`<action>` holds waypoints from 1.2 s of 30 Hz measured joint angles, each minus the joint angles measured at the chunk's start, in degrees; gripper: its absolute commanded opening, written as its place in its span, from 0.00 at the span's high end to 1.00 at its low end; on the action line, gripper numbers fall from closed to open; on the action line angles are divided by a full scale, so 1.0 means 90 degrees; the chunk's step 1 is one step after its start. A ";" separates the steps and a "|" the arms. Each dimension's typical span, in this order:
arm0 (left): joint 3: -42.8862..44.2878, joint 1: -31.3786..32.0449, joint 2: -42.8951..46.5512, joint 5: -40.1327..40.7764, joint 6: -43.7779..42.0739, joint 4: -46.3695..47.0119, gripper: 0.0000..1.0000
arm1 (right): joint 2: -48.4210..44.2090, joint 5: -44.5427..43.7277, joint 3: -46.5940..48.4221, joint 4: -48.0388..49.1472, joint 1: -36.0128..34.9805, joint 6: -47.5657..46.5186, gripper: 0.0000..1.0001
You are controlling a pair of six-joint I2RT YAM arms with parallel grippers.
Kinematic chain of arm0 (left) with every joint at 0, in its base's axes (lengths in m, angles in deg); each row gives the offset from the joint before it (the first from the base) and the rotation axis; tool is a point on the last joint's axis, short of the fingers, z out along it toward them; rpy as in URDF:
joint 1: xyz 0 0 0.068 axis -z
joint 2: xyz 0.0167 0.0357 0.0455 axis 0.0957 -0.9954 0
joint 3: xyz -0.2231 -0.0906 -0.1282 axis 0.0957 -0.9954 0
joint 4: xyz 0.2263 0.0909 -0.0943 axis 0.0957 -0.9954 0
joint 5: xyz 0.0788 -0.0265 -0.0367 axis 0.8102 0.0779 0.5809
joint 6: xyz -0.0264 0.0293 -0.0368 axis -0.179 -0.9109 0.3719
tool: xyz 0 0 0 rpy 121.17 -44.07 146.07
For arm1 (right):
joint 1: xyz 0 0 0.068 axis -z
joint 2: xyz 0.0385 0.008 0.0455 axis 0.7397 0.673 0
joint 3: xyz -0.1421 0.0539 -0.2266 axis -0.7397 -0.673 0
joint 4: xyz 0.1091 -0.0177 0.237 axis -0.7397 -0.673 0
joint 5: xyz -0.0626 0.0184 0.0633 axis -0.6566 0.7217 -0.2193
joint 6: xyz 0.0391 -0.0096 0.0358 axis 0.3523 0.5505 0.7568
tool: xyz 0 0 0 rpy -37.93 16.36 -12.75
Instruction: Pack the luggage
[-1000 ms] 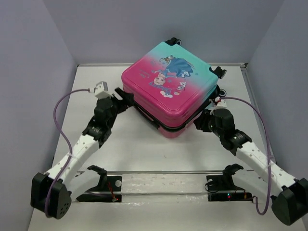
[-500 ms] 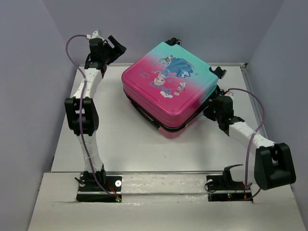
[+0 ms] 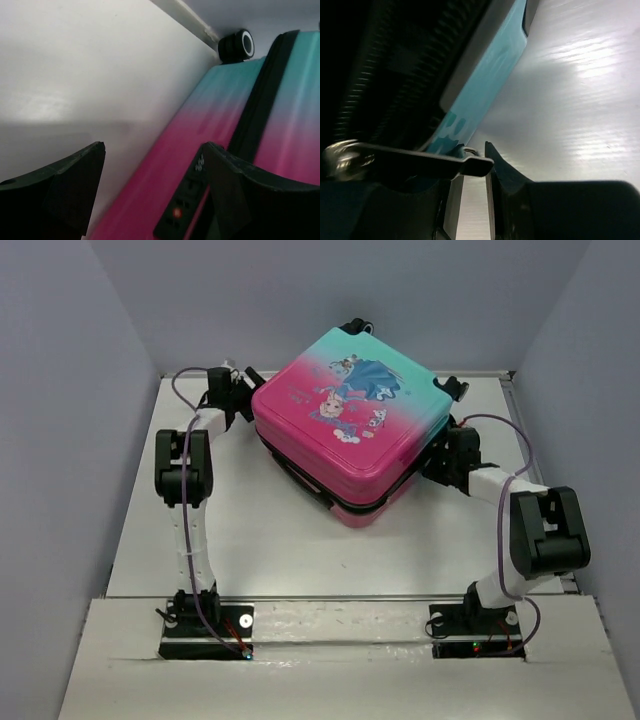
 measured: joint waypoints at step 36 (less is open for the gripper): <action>-0.0826 -0.0957 0.1013 0.1037 0.0165 0.0763 0.10 | 0.0073 0.0457 0.0996 -0.1433 -0.0886 0.0010 0.60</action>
